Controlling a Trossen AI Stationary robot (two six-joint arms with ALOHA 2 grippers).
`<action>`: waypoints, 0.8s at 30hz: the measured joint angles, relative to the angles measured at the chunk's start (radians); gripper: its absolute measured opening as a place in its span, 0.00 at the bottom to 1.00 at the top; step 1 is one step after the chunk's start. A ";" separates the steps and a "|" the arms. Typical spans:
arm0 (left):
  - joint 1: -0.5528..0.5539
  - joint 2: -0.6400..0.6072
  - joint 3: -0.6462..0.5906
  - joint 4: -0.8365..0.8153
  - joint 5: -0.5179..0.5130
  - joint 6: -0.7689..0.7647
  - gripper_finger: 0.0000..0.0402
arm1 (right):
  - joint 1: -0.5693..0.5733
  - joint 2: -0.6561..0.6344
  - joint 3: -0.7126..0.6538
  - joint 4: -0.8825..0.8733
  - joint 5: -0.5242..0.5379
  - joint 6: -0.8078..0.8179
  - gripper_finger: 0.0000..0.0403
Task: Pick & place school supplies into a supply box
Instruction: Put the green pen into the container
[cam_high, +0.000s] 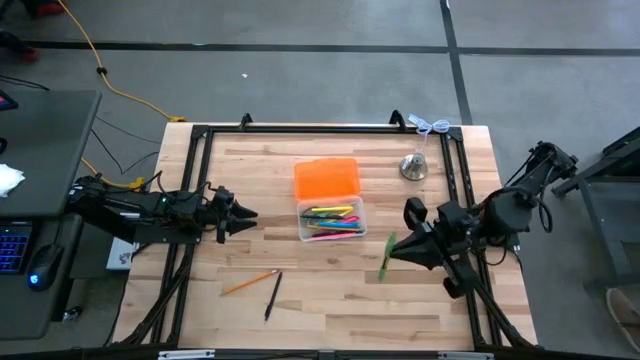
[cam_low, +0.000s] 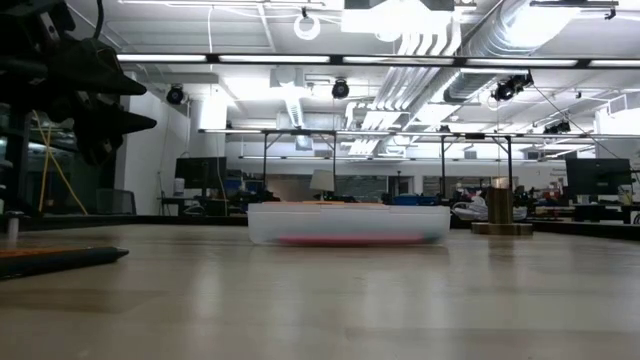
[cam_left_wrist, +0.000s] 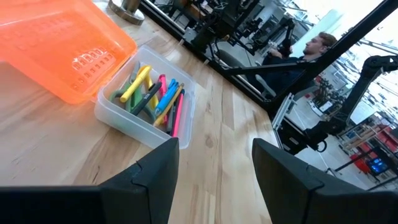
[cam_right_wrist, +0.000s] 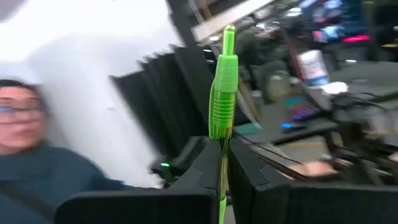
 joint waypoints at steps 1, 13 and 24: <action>0.000 0.000 0.000 0.000 -0.001 0.000 0.58 | 0.000 0.000 0.000 -0.016 0.027 0.002 0.00; 0.000 0.000 0.000 0.000 0.000 0.000 0.58 | -0.068 0.045 0.000 -0.106 0.143 0.013 0.00; 0.000 0.000 0.000 0.001 0.000 0.000 0.58 | -0.188 0.144 0.000 -0.133 0.139 -0.001 0.00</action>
